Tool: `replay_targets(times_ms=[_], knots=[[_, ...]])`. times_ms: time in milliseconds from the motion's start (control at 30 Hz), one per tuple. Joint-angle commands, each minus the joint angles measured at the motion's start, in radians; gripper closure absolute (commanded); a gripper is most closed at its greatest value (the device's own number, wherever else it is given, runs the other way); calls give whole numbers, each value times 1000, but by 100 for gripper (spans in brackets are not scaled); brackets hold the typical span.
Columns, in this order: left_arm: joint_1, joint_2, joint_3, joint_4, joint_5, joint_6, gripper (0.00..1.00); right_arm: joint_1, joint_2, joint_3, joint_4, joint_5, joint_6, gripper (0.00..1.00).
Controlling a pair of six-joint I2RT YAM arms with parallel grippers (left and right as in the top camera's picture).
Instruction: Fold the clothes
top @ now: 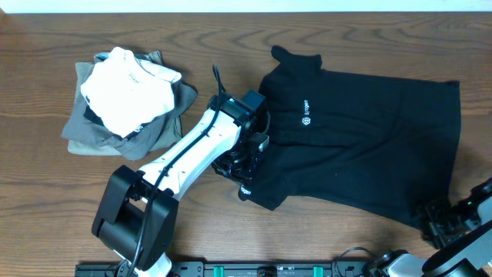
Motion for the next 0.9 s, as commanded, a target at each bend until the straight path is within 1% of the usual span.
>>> replay_targets(times_ms=[0, 33, 100, 133, 200, 267, 433, 500, 633, 733, 867], knots=[[0, -9, 16, -5, 10, -2, 94, -8, -15, -35, 15, 24, 33, 42], [0, -9, 16, -6, 10, -2, 94, -8, -15, -34, 15, 24, 33, 44], [0, -9, 16, -9, 10, -2, 94, -8, -15, -31, 27, 51, 33, 52], [0, -9, 16, -9, 10, -2, 94, -8, -15, -29, 37, 64, 33, 58], [0, -9, 16, -9, 10, -2, 94, -8, -15, -7, 47, 69, 40, 74], [0, -9, 16, -9, 10, -2, 94, -10, -16, 36, 37, 69, 55, 83], [0, -9, 16, -28, 10, -2, 94, -11, -21, 188, -72, 69, 55, 99], [0, -9, 16, -32, 19, -2, 94, -11, -30, 227, -107, 68, 55, 99], [0, -9, 16, -49, 96, -2, 93, 0, -66, 280, -168, 53, 20, 99], [0, -9, 16, -97, 100, -1, 94, 3, -102, 298, -218, 53, -12, 99], [-14, -10, 16, -157, 108, -1, 94, 4, -166, 300, -226, 18, -29, 99]])
